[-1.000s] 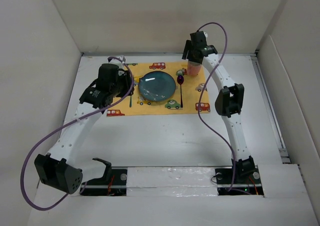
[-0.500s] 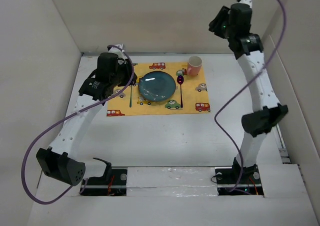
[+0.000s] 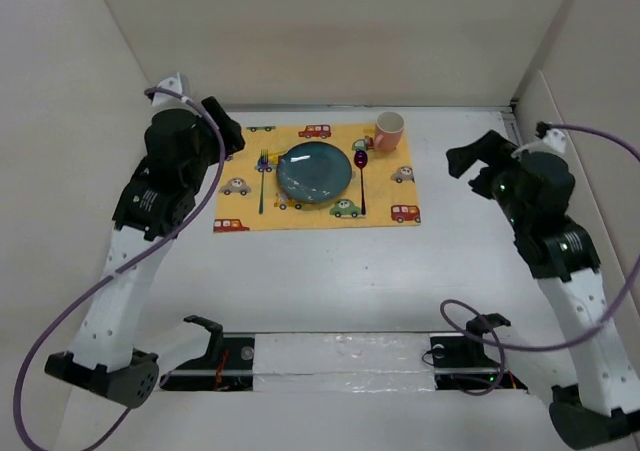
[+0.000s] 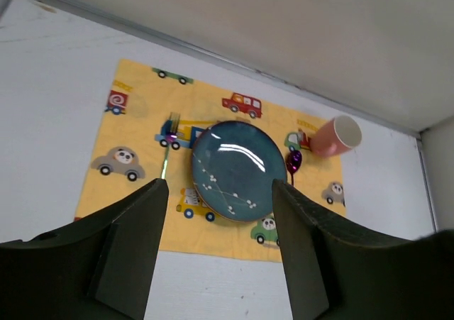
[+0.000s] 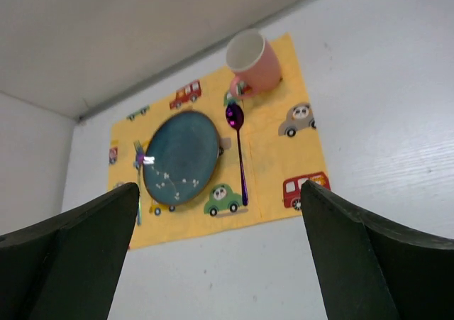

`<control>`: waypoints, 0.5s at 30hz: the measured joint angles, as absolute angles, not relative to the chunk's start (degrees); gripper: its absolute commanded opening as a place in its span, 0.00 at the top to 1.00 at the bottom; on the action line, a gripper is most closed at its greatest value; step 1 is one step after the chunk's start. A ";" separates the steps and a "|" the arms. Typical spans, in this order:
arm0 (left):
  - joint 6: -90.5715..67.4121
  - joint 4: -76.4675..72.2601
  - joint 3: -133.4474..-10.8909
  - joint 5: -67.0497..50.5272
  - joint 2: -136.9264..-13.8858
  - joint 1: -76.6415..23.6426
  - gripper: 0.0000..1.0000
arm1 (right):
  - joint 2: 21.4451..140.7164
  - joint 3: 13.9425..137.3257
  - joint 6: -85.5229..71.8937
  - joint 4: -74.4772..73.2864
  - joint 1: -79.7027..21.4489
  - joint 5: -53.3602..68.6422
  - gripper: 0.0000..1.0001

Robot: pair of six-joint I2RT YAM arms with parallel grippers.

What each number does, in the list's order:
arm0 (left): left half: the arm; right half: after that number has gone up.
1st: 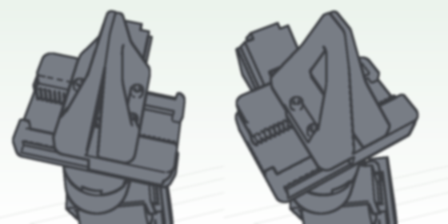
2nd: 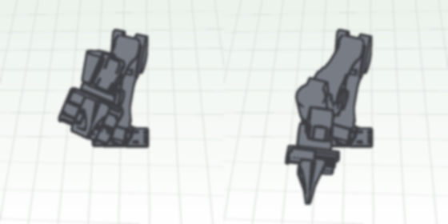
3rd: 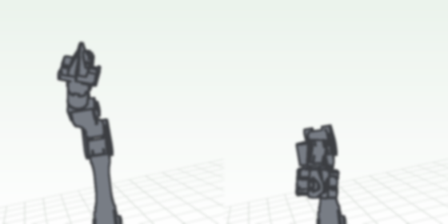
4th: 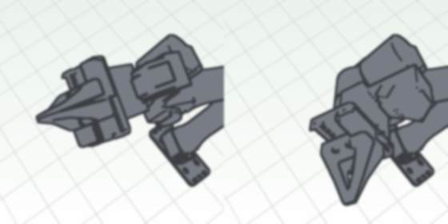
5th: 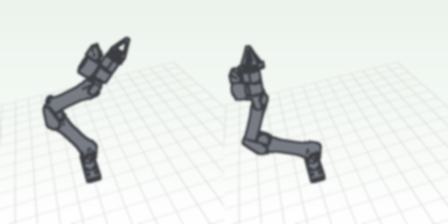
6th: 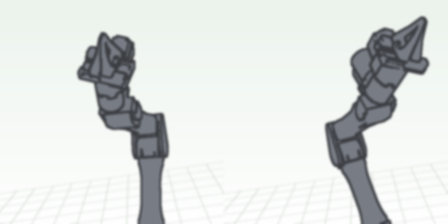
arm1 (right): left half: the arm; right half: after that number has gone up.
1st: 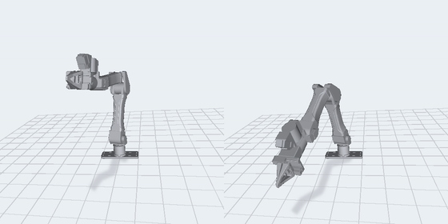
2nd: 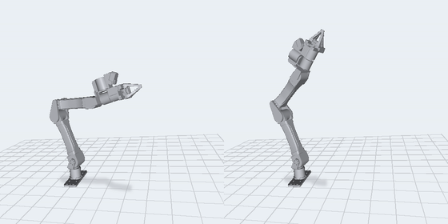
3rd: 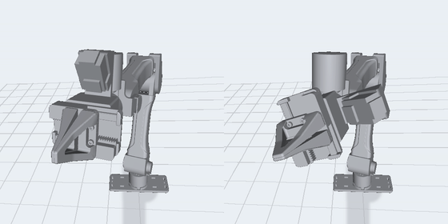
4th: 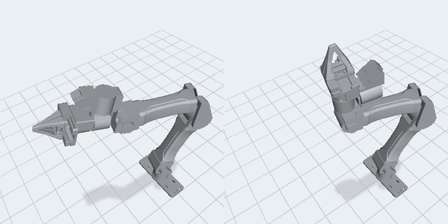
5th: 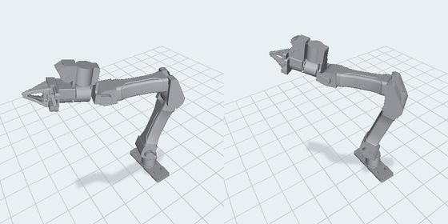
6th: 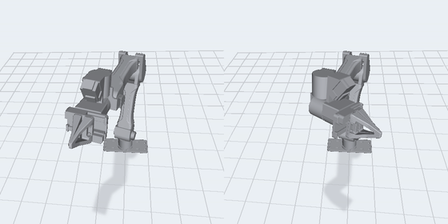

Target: Set the dinner table for one person

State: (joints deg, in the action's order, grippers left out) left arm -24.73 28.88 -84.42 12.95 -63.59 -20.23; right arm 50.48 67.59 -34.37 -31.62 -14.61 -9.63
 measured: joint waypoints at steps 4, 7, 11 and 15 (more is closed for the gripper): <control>-27.90 31.35 -82.87 18.59 -57.87 -20.16 0.36 | 41.47 67.20 -34.39 -32.99 -14.63 -15.31 0.00; -30.85 33.08 -79.05 20.43 -53.49 -20.16 0.35 | 38.44 64.58 -34.41 -33.06 -14.74 -17.06 0.00; -34.20 35.73 -74.37 20.99 -50.00 -20.16 0.35 | 39.88 59.70 -34.89 -35.29 -14.94 -17.12 0.00; -36.10 37.69 -72.14 21.02 -48.80 -20.16 0.36 | 40.93 56.66 -35.35 -38.72 -15.07 -17.12 0.00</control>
State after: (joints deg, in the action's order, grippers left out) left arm -36.10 37.69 -72.14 21.02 -48.80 -20.16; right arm 40.93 56.66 -35.35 -38.72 -15.07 -17.12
